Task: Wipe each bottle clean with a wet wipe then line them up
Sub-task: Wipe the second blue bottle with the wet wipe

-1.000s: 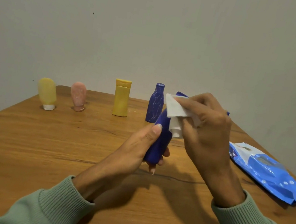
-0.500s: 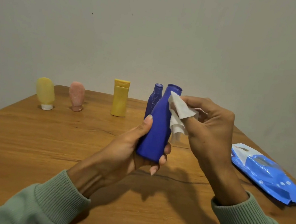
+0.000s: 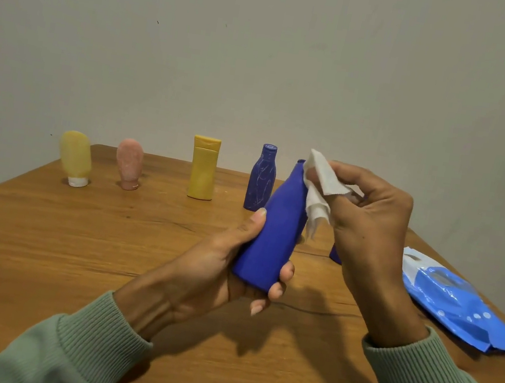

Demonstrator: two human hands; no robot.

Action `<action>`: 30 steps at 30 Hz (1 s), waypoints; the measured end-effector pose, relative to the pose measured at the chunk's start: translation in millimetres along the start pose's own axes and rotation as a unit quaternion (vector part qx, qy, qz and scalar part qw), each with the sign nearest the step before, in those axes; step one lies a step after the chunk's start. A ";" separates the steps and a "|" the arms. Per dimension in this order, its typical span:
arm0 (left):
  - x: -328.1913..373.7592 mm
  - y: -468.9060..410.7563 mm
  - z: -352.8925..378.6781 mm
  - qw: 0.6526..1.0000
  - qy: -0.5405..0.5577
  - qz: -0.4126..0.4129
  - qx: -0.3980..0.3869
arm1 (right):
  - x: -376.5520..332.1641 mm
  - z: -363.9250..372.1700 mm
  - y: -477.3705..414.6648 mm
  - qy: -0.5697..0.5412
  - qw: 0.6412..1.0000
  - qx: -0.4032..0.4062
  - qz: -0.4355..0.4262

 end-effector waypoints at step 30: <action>7.3 2.8 3.4 0.996 0.056 0.038 0.050 | 4.8 4.1 2.5 0.007 0.996 -0.075 0.036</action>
Point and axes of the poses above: each hand's wrist, its own y-axis away from the middle knuckle, its own z-axis out of the palm, x = y × z, the point moved 4 cm from there along -y, towards the middle knuckle, and after that the axes turned 8 degrees about x, right-handed, at the moved point
